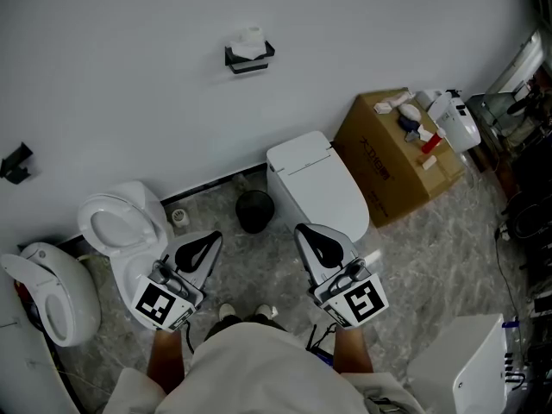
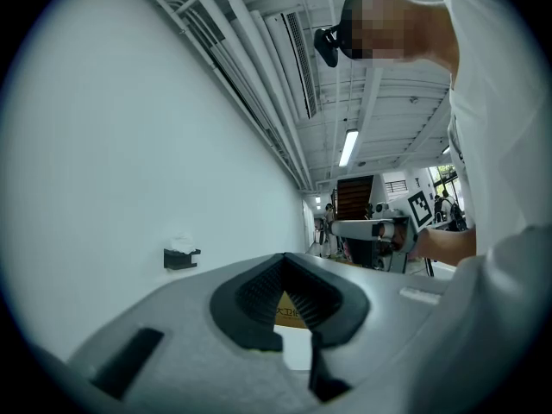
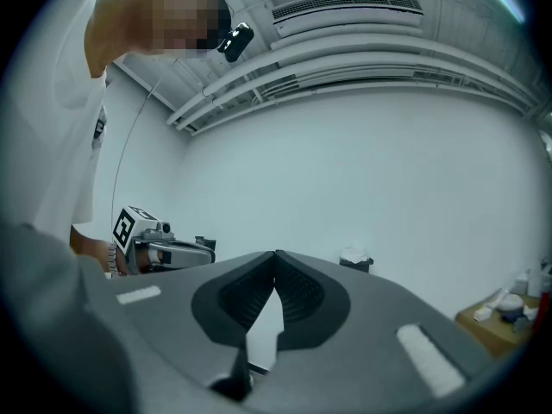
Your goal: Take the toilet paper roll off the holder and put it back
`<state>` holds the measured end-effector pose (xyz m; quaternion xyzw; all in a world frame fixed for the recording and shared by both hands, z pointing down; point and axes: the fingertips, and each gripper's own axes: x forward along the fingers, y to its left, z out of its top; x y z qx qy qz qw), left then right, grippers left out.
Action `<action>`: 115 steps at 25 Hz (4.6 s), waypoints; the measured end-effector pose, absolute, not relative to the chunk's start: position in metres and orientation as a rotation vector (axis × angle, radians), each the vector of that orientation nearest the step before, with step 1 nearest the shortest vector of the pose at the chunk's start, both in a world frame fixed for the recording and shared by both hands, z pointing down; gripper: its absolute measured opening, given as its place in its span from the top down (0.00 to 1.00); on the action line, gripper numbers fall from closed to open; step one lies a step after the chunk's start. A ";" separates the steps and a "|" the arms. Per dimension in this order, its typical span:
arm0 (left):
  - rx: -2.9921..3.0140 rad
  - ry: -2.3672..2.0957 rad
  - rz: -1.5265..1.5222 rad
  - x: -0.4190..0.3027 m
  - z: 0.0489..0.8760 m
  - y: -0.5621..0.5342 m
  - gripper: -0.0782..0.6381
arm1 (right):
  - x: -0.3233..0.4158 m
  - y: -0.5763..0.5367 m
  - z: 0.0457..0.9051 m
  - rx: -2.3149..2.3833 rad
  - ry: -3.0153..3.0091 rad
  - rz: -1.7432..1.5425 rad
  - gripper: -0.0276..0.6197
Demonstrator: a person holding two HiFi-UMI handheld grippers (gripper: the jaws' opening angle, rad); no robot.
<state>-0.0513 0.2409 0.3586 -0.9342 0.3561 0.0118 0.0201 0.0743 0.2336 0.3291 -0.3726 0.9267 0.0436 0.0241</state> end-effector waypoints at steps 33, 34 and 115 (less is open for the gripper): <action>-2.875 1.195 -0.011 0.015 0.373 0.249 0.89 | 0.145 0.232 0.352 -1.131 2.902 0.170 0.95; -2.874 1.195 -0.012 0.016 0.373 0.248 0.89 | 0.146 0.231 0.351 -1.126 2.902 0.172 0.95; -2.992 1.198 -0.046 -0.105 0.418 -0.240 0.89 | -0.038 -0.483 0.389 -1.367 3.068 0.142 0.41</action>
